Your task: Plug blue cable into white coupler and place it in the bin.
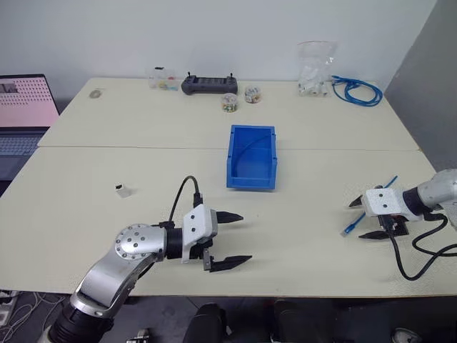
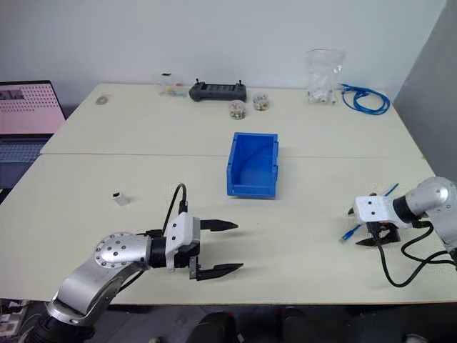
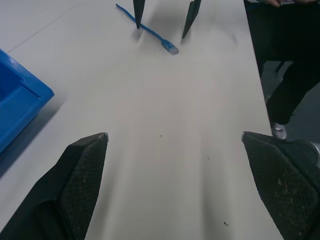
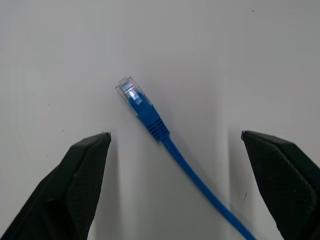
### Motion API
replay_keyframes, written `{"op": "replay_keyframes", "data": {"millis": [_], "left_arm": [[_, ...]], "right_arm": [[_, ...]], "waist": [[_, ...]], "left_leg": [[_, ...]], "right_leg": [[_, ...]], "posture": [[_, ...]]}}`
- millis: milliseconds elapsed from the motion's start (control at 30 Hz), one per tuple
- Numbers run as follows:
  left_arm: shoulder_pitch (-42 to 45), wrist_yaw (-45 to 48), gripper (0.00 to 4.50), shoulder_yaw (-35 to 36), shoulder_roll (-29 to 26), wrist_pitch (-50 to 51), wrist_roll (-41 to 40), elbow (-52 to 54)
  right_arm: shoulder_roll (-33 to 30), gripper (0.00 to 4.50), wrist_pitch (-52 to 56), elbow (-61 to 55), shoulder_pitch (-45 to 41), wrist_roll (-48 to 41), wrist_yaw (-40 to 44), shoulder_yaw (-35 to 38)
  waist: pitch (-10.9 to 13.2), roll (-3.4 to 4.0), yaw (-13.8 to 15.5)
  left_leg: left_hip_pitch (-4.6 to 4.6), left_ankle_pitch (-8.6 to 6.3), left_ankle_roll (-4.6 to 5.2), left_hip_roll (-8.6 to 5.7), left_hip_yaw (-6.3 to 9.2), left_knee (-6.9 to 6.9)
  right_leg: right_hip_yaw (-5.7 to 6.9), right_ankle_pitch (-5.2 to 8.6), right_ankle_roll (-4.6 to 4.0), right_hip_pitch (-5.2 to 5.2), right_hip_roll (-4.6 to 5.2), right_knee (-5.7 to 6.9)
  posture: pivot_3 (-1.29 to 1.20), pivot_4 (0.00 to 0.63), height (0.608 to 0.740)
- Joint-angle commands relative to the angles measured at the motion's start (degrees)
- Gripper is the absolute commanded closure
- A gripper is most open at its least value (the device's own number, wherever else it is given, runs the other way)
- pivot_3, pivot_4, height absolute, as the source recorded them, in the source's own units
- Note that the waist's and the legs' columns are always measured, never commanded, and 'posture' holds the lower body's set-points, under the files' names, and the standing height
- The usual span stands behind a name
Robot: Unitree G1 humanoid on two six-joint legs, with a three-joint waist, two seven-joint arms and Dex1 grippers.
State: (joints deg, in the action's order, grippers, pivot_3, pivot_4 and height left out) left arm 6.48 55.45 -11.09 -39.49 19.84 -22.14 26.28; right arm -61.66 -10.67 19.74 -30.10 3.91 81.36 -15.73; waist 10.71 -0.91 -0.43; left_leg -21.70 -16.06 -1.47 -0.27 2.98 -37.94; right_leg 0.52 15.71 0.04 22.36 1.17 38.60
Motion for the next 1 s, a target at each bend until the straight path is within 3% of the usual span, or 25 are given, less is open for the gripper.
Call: {"op": "replay_keyframes", "data": {"millis": [33, 500, 767, 1000], "left_arm": [[1.2, -1.2, 0.00, -0.2, 0.5, 0.9, 0.4, 2.5], [2.5, -1.6, 0.00, 0.4, 0.5, 3.1, 0.4, 2.3], [1.8, -0.4, 0.00, 0.5, -0.1, 1.9, 1.3, 0.8], [-4.7, 3.4, 0.00, 6.0, -6.6, -2.9, 2.2, -1.9]], "right_arm": [[1.0, 1.16, -4.2, 4.4, -3.8, 3.5, 1.1, -1.6], [4.2, 4.47, -6.4, 6.2, -5.0, 3.5, 3.6, -2.7], [4.9, 4.47, -6.1, 4.0, -4.1, 2.4, 4.5, -2.6], [11.1, 4.47, 15.5, -18.3, -0.2, -9.0, 3.7, -1.0]], "waist": [[0.0, 0.00, 0.1], [0.0, 0.00, -0.1], [0.0, 0.00, -0.1], [0.0, 0.04, -0.6]], "left_leg": [[0.00, 0.00, 0.00, 0.00, 0.00, 0.00], [0.08, 0.00, 0.00, 0.00, -0.02, -0.03], [0.16, 0.00, 0.00, 0.00, -0.03, -0.03], [0.17, 0.00, 0.00, 0.05, 0.05, 0.00]], "right_leg": [[0.00, 0.00, -0.01, 0.00, 0.00, 0.00], [-0.03, -0.02, -0.02, -0.03, 0.01, 0.10], [-0.04, -0.01, -0.02, -0.07, 0.01, 0.14], [0.00, 0.01, -0.07, -0.02, -0.01, 0.30]], "posture": [[0.00, 0.150, 0.740], [0.00, 0.150, 0.740], [0.00, 0.150, 0.740], [0.00, 0.150, 0.740]]}}
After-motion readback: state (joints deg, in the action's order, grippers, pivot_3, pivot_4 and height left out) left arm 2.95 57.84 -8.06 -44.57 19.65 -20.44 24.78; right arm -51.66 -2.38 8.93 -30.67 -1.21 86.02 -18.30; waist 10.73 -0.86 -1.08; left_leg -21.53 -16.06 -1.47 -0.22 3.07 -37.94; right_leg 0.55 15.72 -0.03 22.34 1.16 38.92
